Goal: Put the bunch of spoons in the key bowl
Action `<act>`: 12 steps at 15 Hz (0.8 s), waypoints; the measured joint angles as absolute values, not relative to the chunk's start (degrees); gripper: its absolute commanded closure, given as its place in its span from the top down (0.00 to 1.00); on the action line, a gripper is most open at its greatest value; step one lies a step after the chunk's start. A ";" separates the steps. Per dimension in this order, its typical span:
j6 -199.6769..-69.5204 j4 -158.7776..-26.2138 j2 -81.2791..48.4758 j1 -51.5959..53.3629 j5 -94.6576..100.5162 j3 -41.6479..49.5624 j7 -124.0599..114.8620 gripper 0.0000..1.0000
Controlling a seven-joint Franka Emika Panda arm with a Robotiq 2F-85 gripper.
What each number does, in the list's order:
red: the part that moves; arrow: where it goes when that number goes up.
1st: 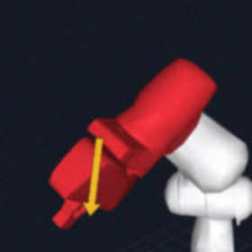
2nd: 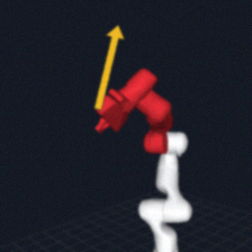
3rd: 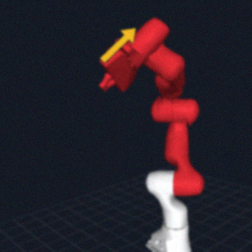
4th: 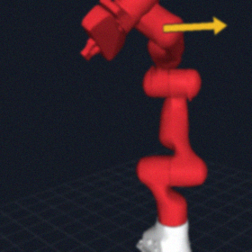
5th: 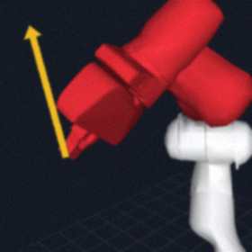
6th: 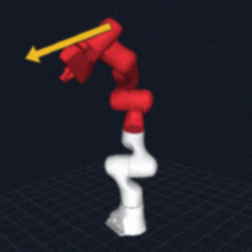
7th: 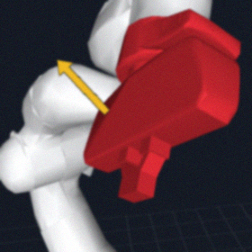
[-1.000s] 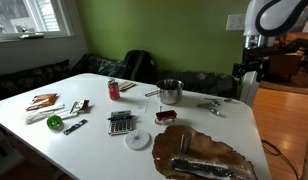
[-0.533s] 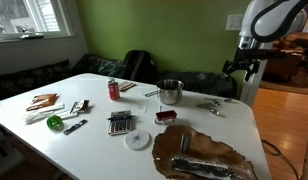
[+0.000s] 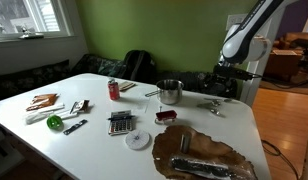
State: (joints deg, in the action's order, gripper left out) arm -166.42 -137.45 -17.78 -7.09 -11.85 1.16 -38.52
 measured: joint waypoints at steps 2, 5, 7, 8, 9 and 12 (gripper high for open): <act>-166.19 -135.86 -19.31 -6.75 -13.01 0.85 -38.51 1.00; -166.11 -135.46 -19.46 -6.25 -13.48 1.37 -38.43 1.00; -164.50 -134.01 -20.77 -5.39 -14.60 1.47 -38.46 1.00; -163.34 -132.60 -22.11 -4.97 -15.13 1.51 -38.55 1.00; -161.80 -130.73 -23.81 -4.64 -15.71 1.51 -38.57 1.00; -157.21 -124.22 -29.38 -4.13 -16.72 1.95 -38.97 1.00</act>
